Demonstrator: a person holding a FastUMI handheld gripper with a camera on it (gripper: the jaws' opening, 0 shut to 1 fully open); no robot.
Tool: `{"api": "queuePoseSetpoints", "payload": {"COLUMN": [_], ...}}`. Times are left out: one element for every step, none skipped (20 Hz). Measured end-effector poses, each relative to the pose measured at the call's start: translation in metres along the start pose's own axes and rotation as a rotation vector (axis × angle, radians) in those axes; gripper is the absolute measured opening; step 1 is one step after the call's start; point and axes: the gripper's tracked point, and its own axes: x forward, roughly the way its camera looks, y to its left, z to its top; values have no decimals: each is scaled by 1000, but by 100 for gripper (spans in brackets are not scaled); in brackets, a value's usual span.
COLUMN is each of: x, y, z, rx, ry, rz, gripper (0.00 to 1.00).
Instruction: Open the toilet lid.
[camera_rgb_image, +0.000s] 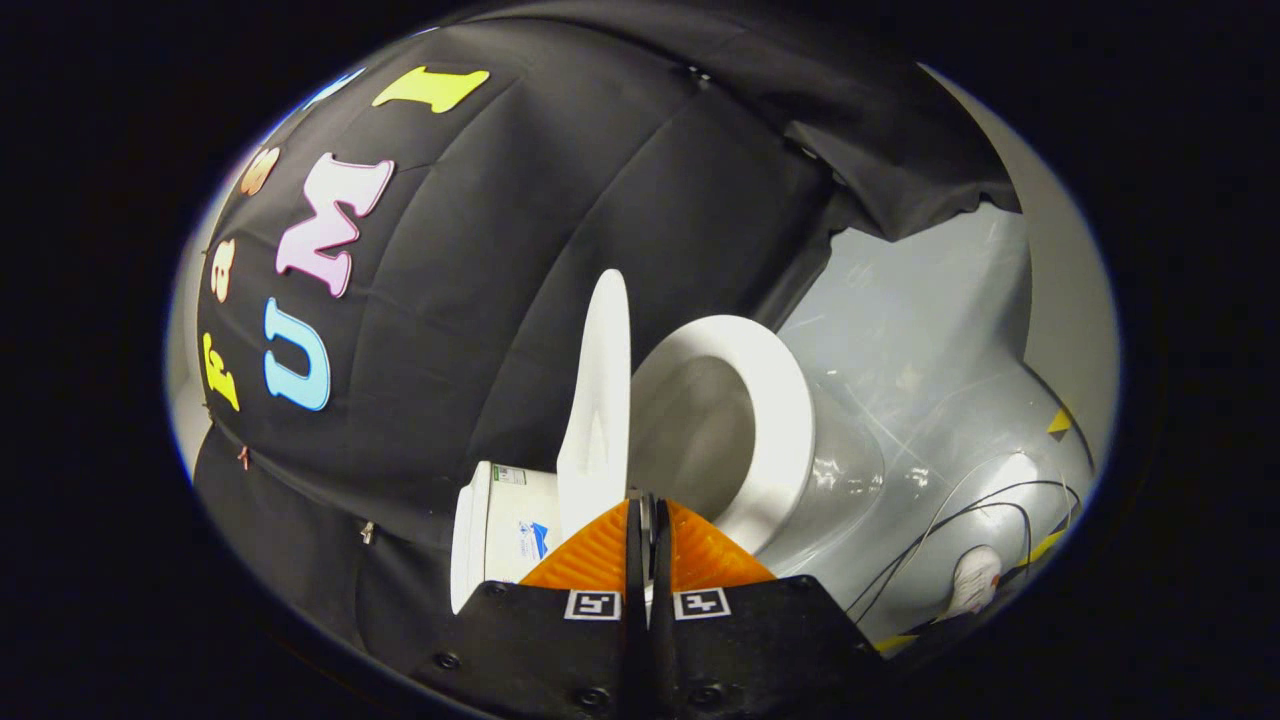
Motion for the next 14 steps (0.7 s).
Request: {"api": "queuePoseSetpoints", "payload": {"x": [-1,-4,-5,-8,-10,-13,-15,-19,-21,-24,-25,-25,-26,-26], "y": [7,14,22,31,43,54,65,75,88,101,111,119,127,135], "z": [0,-1,-1,-1,-1,-3,-5,-7,-9,-12,-15,-18,-21,-23], "rx": [-22,-41,-56,-80,-105,-128,-152,-180,-206,-231,-262,-286,-310,-328], "ry": [-4,-3,-6,-12,-19,-19,-20,-28,-34,-41,-48,-55,-61,-69], "rz": [-4,-14,-22,-27,-25,-27,-26,-22,-17,-14,-15,-23,-30,-38], "gripper": [5,5,5,5,5,5,5,5,5,5,5,5,5,5]}}
